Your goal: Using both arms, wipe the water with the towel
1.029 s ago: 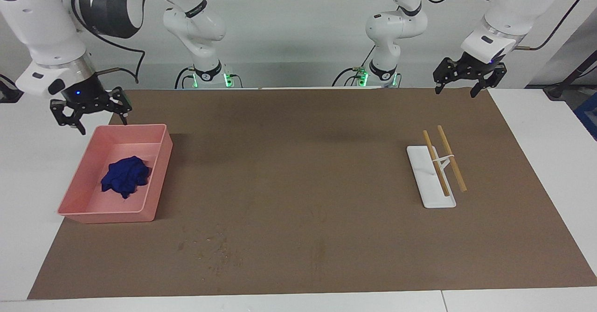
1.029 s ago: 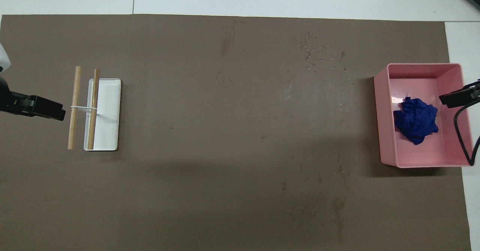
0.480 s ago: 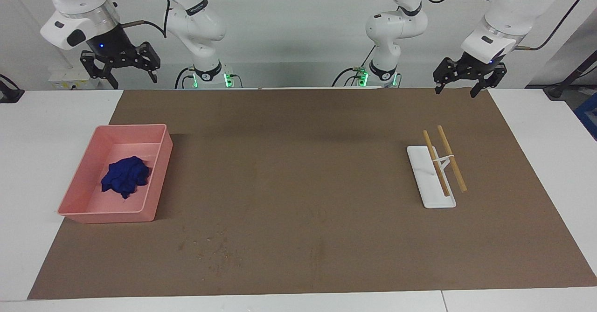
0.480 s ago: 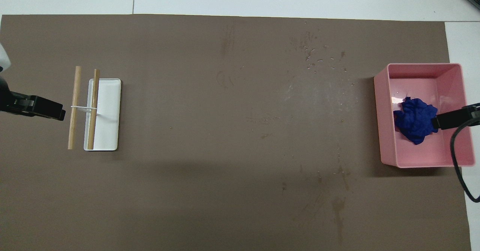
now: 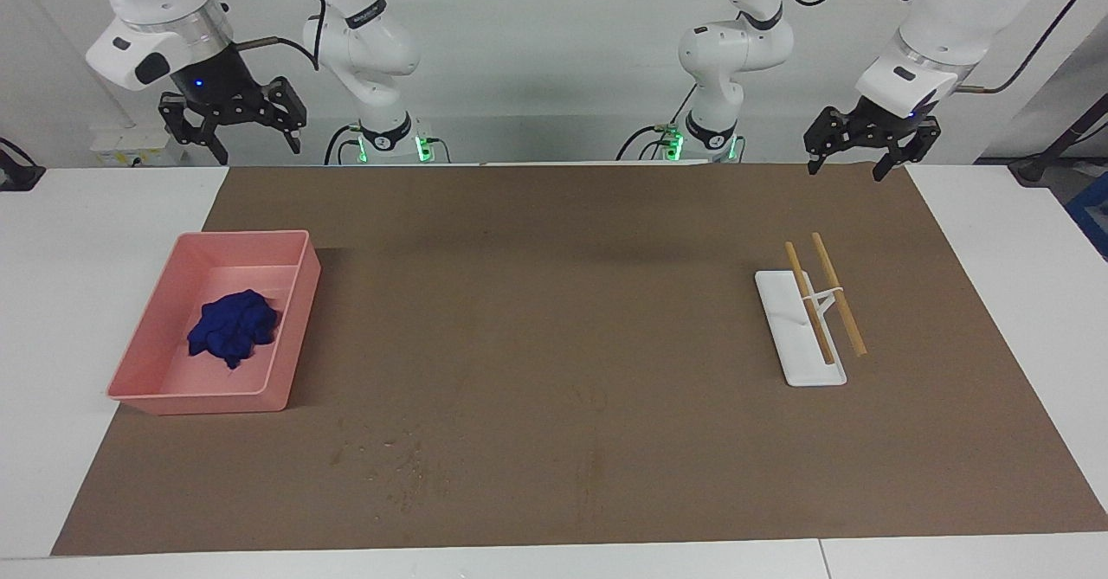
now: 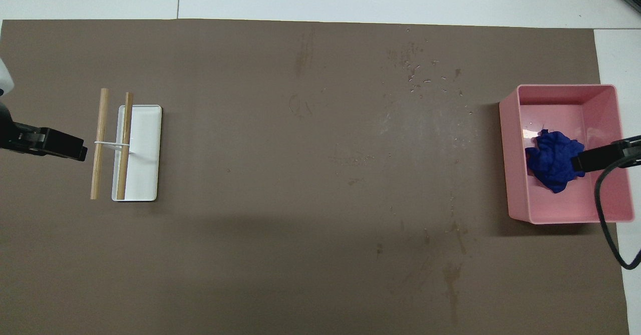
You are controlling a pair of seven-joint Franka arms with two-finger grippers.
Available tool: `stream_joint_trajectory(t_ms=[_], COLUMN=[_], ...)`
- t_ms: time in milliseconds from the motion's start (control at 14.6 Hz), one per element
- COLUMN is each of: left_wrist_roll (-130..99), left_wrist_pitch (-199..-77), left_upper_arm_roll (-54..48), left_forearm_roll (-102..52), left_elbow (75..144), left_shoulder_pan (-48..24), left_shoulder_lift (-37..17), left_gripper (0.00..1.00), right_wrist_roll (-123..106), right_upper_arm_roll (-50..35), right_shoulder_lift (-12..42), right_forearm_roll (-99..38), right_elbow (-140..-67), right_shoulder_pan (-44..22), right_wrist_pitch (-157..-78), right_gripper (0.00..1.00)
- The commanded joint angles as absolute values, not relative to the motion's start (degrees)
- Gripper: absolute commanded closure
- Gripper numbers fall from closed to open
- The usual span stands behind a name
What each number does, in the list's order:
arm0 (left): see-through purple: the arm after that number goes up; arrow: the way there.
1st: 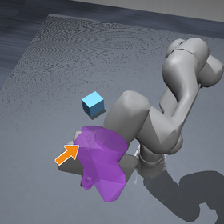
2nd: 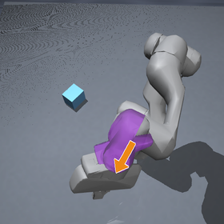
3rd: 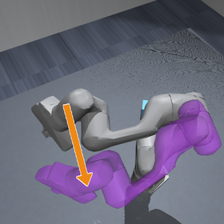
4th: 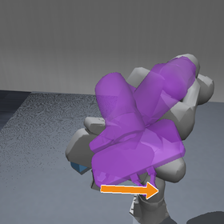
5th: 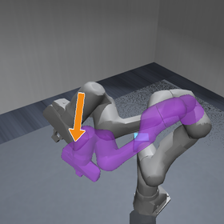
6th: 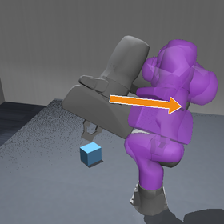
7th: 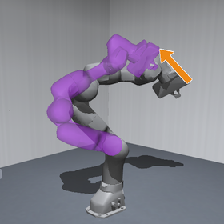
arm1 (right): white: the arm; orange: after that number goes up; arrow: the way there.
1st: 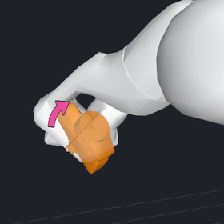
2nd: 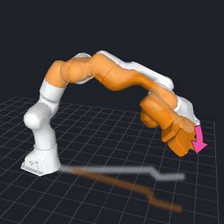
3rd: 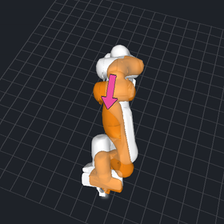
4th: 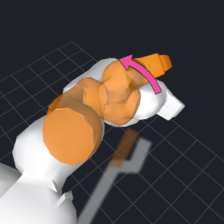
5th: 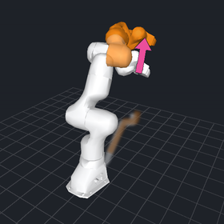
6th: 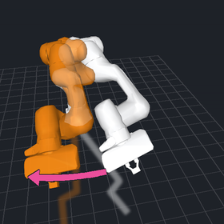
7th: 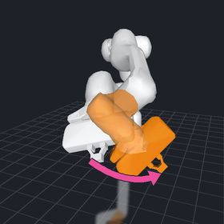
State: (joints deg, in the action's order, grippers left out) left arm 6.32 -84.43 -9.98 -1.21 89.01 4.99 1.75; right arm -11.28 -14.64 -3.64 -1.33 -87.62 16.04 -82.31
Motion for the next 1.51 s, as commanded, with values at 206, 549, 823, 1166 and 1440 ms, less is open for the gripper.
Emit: stream_joint_trajectory(t_ms=[206, 549, 823, 1166, 1440], left_wrist_roll=[6.06, 6.06, 5.98, 5.98, 5.98], left_wrist_pitch=[-84.02, -84.02, -83.94, -84.02, -84.02], left_upper_arm_roll=[-10.11, -10.11, -10.11, -10.11, -10.11], left_forearm_roll=[-0.53, -0.53, -0.62, -0.53, -0.53], left_elbow=[90.35, 90.35, 90.35, 90.35, 90.35], left_shoulder_pan=[5.27, 5.27, 5.27, 5.27, 5.27], left_shoulder_lift=[3.16, 3.16, 3.16, 3.16, 3.16], left_gripper=[0.00, 0.00, 0.00, 0.00, 0.00], right_wrist_roll=[-9.32, -8.88, -8.00, -8.00, -7.30], right_upper_arm_roll=[-3.04, 8.53, 7.82, 6.51, 5.54], right_shoulder_lift=[-3.78, -3.61, -2.20, -0.70, -1.05], right_forearm_roll=[-2.29, -1.76, -1.14, 0.89, 0.44], right_elbow=[-87.28, -87.36, -87.19, -85.78, -85.87], right_shoulder_pan=[2.50, -7.64, -7.47, -6.51, -5.54], right_wrist_pitch=[-82.36, -83.32, -84.73, -84.55, -84.73], right_gripper=[0.00, 0.00, 0.00, 0.00, 0.00])
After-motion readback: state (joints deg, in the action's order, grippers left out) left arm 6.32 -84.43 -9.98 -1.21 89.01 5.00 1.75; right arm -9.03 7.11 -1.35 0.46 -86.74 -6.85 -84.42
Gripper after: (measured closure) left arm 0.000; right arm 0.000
